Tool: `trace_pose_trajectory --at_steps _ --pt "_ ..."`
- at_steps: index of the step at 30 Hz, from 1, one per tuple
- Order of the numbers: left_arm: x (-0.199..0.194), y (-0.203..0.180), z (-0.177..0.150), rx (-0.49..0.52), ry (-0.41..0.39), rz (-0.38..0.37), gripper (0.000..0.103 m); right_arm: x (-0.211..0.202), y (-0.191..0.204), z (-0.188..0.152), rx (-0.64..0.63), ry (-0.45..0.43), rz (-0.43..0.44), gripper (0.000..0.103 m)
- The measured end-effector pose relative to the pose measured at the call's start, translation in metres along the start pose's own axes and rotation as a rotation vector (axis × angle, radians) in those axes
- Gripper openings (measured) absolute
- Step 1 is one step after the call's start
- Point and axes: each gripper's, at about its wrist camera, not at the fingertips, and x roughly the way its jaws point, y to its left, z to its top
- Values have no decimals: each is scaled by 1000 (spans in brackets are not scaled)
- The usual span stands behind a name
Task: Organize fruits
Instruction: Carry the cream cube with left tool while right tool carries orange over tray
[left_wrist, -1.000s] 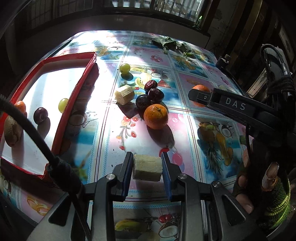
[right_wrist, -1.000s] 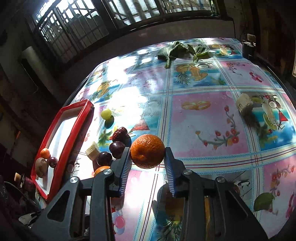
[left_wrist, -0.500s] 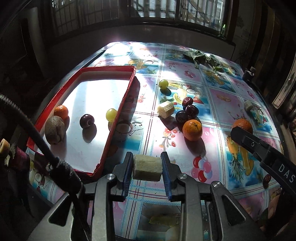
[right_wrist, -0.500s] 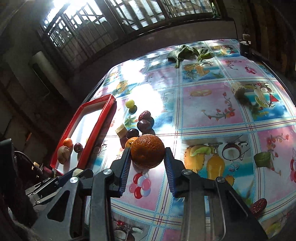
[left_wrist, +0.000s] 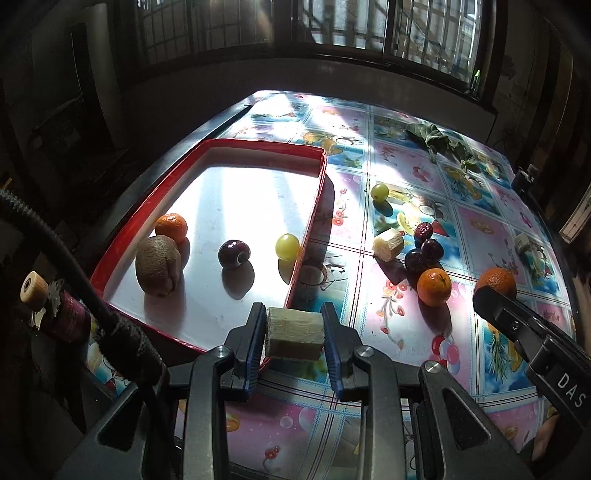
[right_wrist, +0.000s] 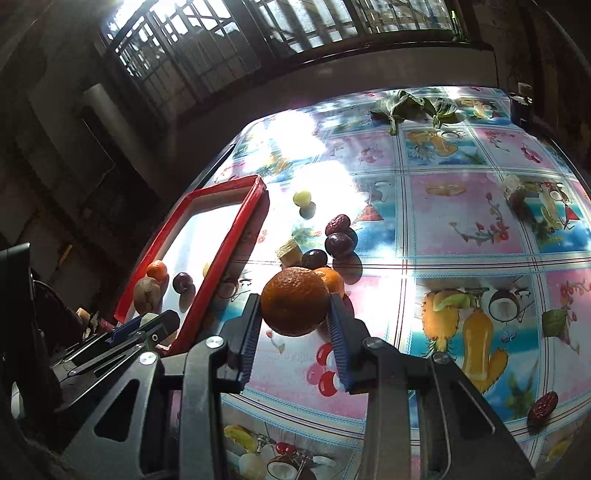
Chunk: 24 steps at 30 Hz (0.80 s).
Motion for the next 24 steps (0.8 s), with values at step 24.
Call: trace_pose_trajectory --at_steps 24 --pt "36 80 55 -164 11 41 29 62 62 30 -108 57 92 38"
